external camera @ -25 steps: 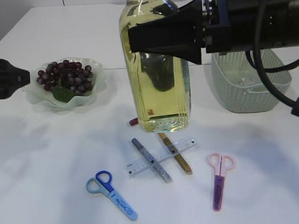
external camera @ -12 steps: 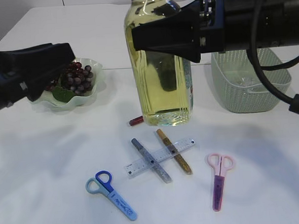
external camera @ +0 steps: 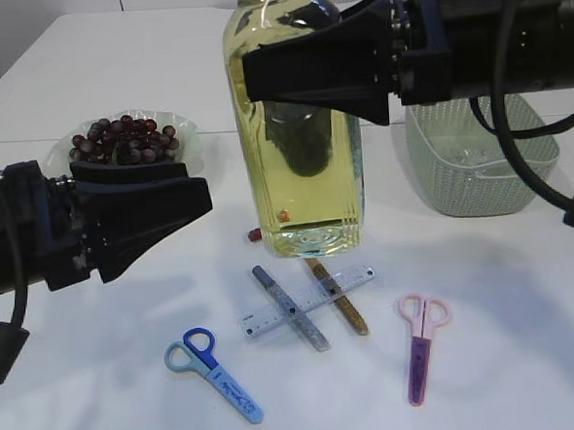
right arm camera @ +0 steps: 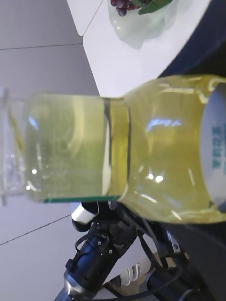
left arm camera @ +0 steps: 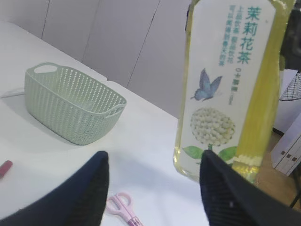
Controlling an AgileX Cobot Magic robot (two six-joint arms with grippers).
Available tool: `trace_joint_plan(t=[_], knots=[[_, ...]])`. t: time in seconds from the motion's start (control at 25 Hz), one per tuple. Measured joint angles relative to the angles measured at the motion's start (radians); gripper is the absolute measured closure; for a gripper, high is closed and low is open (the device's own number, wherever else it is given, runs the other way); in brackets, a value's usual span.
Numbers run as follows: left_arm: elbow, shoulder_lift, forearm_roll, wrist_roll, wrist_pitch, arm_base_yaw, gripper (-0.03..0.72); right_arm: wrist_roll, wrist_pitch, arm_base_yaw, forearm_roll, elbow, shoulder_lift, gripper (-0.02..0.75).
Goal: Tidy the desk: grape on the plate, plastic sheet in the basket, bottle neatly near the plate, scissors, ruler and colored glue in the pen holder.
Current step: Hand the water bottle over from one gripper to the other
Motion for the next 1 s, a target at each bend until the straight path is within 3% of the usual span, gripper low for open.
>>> trace_joint_plan(t=[0.2, 0.28, 0.52, 1.0], knots=[[-0.048, 0.0, 0.046, -0.119, -0.002, -0.02, 0.09, -0.001, 0.034, 0.0, -0.006, 0.0, 0.0, 0.276], [-0.072, 0.0, 0.07, -0.147, -0.004, -0.046, 0.067, -0.001, 0.041, 0.0, -0.01, 0.0, 0.0, 0.276], [-0.142, 0.0, 0.11, -0.191, -0.012, -0.112, 0.056, -0.001, 0.048, 0.0, -0.028, 0.0, 0.0, 0.276], [-0.305, 0.102, 0.253, -0.294, -0.028, -0.142, 0.059, -0.001, 0.065, 0.0, -0.045, 0.0, 0.0, 0.276]])
